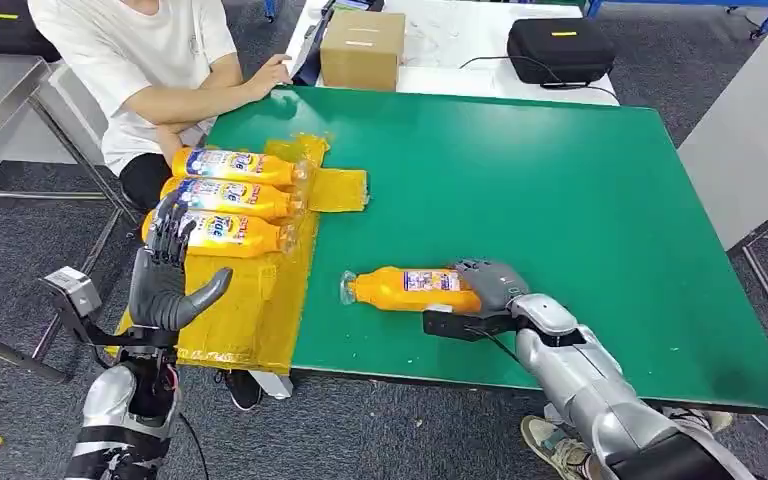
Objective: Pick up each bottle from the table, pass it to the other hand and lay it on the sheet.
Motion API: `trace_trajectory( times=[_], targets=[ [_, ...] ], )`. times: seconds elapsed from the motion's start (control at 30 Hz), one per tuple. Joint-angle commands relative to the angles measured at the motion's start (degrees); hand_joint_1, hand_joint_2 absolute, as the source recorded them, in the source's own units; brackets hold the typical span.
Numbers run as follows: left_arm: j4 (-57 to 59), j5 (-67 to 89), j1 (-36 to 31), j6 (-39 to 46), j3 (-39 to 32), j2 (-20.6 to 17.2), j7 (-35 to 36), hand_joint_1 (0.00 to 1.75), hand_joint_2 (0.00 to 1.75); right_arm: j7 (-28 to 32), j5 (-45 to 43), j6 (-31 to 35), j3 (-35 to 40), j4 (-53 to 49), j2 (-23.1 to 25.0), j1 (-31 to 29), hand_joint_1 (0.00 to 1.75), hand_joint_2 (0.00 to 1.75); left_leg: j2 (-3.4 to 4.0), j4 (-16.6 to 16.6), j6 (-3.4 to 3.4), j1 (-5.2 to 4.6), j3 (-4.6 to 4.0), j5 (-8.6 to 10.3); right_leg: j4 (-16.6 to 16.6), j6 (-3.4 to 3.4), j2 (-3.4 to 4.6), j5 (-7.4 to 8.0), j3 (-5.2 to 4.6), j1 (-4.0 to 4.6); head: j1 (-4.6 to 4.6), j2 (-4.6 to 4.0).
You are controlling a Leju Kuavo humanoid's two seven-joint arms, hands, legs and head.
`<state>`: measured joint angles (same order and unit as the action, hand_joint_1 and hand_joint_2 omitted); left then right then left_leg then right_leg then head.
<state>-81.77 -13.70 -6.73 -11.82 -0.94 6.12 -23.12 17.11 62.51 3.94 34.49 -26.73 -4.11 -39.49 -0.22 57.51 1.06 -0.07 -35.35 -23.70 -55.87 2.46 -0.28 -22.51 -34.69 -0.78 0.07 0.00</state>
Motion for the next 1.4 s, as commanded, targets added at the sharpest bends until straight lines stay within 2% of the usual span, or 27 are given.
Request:
trace_trajectory(
  times=[0.03,0.2,0.4,0.53,0.67,0.7,0.8,0.87,1.0,1.13,1.17,1.23,1.3,1.4],
  targets=[
    [2.6,-0.1,0.0,-0.1,-0.9,-1.0,0.0,0.0,1.75,2.1,-3.4,2.1,1.1,3.7,-0.3,1.9,1.75,1.75,-0.07,-0.1,-0.07,0.07,0.3,-0.1,0.1,-0.1,-0.07,-0.11,0.35,0.08,0.0,0.0],
    [2.6,-0.1,0.0,-0.1,-0.9,-1.0,0.0,0.0,1.75,3.2,-4.7,2.6,0.2,2.9,-0.2,2.2,1.75,1.75,-0.05,-0.1,-0.06,0.04,0.21,-0.07,0.1,-0.08,-0.05,-0.07,0.24,0.05,0.0,0.0],
    [2.5,0.0,2.2,-0.5,1.6,-0.2,1.3,0.0,1.75,12.4,-21.0,6.6,-11.3,-7.8,3.5,11.3,1.75,1.75,-0.03,-0.1,-0.06,0.07,0.22,-0.08,0.1,-0.07,-0.04,-0.07,0.25,0.08,0.0,0.0],
    [2.5,-0.5,6.3,-2.3,5.0,0.9,1.4,0.0,1.75,15.8,-32.5,4.6,-18.2,-21.1,6.3,18.6,1.75,1.75,0.19,-0.1,-0.11,0.07,0.4,-0.25,0.1,-0.13,0.18,-0.15,0.36,0.08,-0.02,0.0],
    [2.6,-0.5,6.9,-2.4,5.8,1.1,1.4,0.0,1.75,15.2,-33.7,3.5,-18.4,-23.7,6.2,19.1,1.75,1.75,0.01,0.0,-0.14,0.02,0.15,-0.24,0.0,-0.07,-0.01,-0.19,0.1,0.03,0.0,0.0],
    [2.4,-0.6,6.8,-2.9,5.9,1.0,1.4,0.0,1.75,15.8,-35.4,3.0,-19.4,-23.9,6.5,19.2,1.75,1.75,-0.05,0.0,-0.11,0.01,-0.09,-0.15,0.0,-0.04,-0.03,-0.12,-0.09,0.02,-0.02,0.0],
    [2.3,-1.0,8.0,-4.6,7.9,1.5,1.6,0.0,1.75,18.0,-41.9,0.4,-22.9,-28.2,8.4,20.4,1.75,1.75,0.0,0.0,-0.09,0.0,-0.14,-0.15,0.0,-0.02,0.01,-0.11,-0.15,0.0,-0.02,0.0],
    [2.3,-1.2,9.2,-5.1,9.0,2.3,1.0,0.0,1.75,17.3,-46.0,-2.1,-24.4,-33.0,9.6,21.9,1.75,1.75,0.05,0.0,-0.11,0.01,-0.06,-0.22,0.0,-0.05,0.07,-0.17,-0.08,0.0,0.0,0.0],
    [2.2,-0.7,10.7,-6.3,11.0,2.0,0.3,0.0,1.75,17.4,-49.4,-3.8,-24.9,-38.1,10.6,23.5,1.75,1.75,0.01,0.0,-0.11,-0.03,-0.11,-0.2,0.0,-0.05,0.01,-0.16,-0.11,-0.02,-0.02,0.0],
    [2.5,-2.5,11.8,-11.2,12.3,1.9,-1.6,0.0,1.75,16.8,-51.9,-6.8,-23.5,-40.9,12.0,24.3,1.75,1.75,0.06,0.0,-0.11,-0.01,-0.16,-0.18,0.0,-0.05,0.07,-0.11,-0.18,0.0,0.0,0.0],
    [2.2,-1.9,12.1,-11.8,12.9,2.0,-2.0,0.0,1.75,15.0,-52.2,-10.6,-21.1,-40.2,11.5,23.8,1.75,1.75,0.09,0.0,-0.14,0.0,-0.05,-0.24,0.0,-0.08,0.1,-0.17,-0.08,0.01,0.0,0.0],
    [2.1,1.3,12.2,-11.2,14.3,2.0,-2.8,0.0,1.75,14.9,-48.7,-13.1,-15.4,-37.8,10.8,22.7,1.75,1.75,0.11,0.0,-0.15,0.02,0.06,-0.29,0.0,-0.1,0.12,-0.21,0.02,0.03,-0.02,0.0],
    [2.9,3.5,11.2,-10.5,15.6,2.4,-3.2,0.0,1.75,16.6,-44.0,-12.0,-10.1,-35.8,11.1,21.5,1.75,1.75,0.14,0.0,-0.12,0.01,-0.09,-0.2,0.0,-0.05,0.15,-0.1,-0.14,0.02,0.0,0.0],
    [3.1,3.7,10.9,-10.2,15.9,2.7,-3.1,0.0,1.75,16.6,-43.7,-11.4,-9.5,-35.6,11.9,21.5,1.75,1.75,0.14,0.0,-0.12,0.02,-0.11,-0.18,0.0,-0.06,0.14,-0.09,-0.15,0.03,0.02,0.0]
  ],
)
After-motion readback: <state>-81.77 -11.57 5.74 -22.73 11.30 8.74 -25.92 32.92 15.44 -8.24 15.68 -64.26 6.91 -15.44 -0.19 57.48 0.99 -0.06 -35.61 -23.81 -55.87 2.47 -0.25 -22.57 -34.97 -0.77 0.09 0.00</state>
